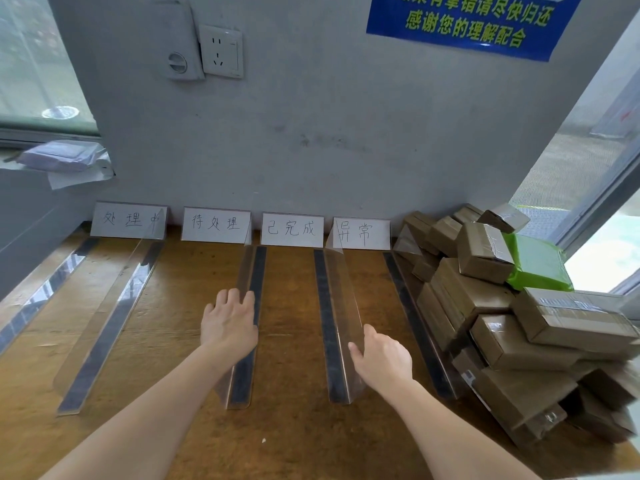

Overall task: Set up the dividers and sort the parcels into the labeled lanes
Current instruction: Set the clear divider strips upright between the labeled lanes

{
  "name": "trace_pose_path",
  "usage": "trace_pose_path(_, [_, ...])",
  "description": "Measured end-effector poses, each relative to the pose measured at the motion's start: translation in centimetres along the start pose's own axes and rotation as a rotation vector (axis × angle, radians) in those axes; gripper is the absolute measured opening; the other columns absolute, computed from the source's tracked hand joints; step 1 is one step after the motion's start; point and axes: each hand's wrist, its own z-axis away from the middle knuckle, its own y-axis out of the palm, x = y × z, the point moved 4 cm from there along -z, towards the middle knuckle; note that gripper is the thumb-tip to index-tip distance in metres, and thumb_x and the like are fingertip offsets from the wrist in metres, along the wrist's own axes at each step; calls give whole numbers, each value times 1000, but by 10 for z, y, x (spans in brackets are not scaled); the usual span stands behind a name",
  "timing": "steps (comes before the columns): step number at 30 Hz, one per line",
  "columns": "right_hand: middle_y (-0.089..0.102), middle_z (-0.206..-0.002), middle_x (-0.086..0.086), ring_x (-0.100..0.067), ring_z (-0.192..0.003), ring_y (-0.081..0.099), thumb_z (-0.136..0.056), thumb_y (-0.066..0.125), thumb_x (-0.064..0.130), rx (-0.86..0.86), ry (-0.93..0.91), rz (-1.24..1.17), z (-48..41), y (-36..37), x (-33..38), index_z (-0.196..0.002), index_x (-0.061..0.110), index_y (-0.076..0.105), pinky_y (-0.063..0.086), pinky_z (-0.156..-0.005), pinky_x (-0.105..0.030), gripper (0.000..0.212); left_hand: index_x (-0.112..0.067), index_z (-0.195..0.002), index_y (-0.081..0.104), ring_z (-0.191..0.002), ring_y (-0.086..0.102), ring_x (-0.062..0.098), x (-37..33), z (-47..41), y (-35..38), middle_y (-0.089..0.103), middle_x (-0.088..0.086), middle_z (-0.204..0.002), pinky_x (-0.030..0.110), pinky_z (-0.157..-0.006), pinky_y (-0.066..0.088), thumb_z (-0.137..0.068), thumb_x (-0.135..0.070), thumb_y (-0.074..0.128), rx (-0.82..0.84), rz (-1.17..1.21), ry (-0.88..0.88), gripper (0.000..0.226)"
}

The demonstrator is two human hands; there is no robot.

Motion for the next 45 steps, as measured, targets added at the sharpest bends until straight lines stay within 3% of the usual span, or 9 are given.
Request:
trace_pose_path(9, [62,-130,6,-12,-113,63,-101,45,45,33,-41,-41,3,-2,1,-144,23,45,51,-90,-22,48,-18,-149,32,-140,30,26,-31,0,-3,38,7,-148,40,-111,33,-96,-31,51,11,-8,110,58])
trace_pose_path(20, [65,-122,9,-13,-105,66,-96,55,43,107,-77,-152,17,-1,-15,-140,27,49,54,-88,-23,47,-18,-146,36,-138,33,26,-114,-1,0,41,8,-146,41,-114,31,-95,-23,54,19,-28,282,54])
trace_pose_path(26, [68,-113,8,-11,-98,66,-96,54,44,137,-125,-159,25,-1,-29,-128,26,61,56,-85,-22,37,-18,-142,43,-134,41,24,-150,3,8,47,6,-143,40,-111,35,-98,-27,49,55,5,308,45])
trace_pose_path(31, [69,-113,7,-11,-99,67,-98,53,44,186,-172,-163,29,7,-37,-124,26,64,55,-88,-23,33,-17,-130,55,-116,56,21,-170,2,20,61,3,-126,36,-97,47,-102,-40,39,117,73,267,40])
trace_pose_path(35, [70,-110,6,-10,-96,68,-99,50,45,202,-197,-181,27,12,-39,-123,26,64,56,-86,-23,34,-20,-127,56,-103,64,19,-180,1,31,65,0,-117,30,-83,56,-100,-48,44,221,156,168,41])
trace_pose_path(45, [71,-107,3,-13,-95,68,-99,51,36,171,-250,-122,19,15,-37,-121,23,66,56,-82,-24,29,-17,-134,53,-102,63,18,-185,-5,46,61,4,-123,27,-83,55,-100,-26,50,373,376,28,35])
